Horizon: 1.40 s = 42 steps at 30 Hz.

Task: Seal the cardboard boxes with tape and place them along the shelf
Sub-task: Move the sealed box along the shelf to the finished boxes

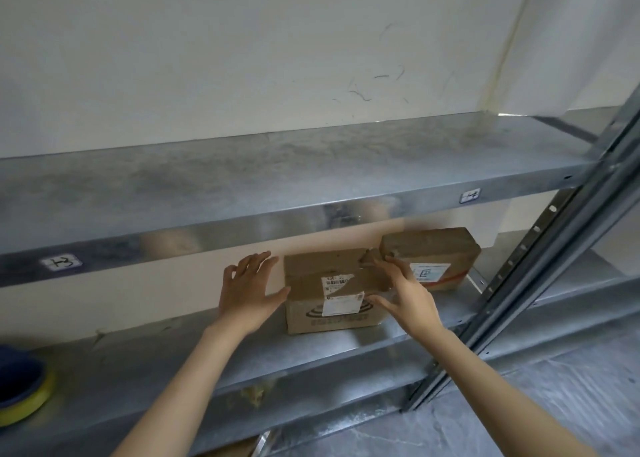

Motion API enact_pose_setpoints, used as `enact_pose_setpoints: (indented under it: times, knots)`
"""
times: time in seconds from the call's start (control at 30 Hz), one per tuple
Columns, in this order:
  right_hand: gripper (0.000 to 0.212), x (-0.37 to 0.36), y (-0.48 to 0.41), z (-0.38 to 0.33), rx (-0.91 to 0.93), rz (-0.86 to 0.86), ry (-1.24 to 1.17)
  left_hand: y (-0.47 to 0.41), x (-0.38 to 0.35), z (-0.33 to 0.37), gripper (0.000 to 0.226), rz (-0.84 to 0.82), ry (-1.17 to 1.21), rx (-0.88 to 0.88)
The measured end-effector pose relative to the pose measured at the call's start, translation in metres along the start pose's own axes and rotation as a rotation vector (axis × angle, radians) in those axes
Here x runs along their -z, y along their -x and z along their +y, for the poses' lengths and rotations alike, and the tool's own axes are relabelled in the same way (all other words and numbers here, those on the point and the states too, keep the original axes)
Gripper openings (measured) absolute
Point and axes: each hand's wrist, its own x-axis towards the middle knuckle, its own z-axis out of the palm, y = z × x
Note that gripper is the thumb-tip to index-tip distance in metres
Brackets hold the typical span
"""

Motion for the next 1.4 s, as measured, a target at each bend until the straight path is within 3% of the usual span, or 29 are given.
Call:
enact_pose_setpoints:
  times: [0.17, 0.6, 1.4]
  knots:
    - [0.057, 0.006, -0.003, 0.006, 0.108, -0.066, 0.067, 0.004, 0.0, 0.014, 0.065, -0.009, -0.005, 0.056]
    - [0.055, 0.001, -0.01, 0.021, 0.163, -0.084, -0.006, 0.034, 0.002, 0.027, 0.063, 0.065, -0.05, 0.089]
    - [0.055, 0.02, -0.005, 0.004, 0.221, -0.008, 0.177, 0.081, 0.029, 0.025, 0.061, 0.145, -0.082, 0.16]
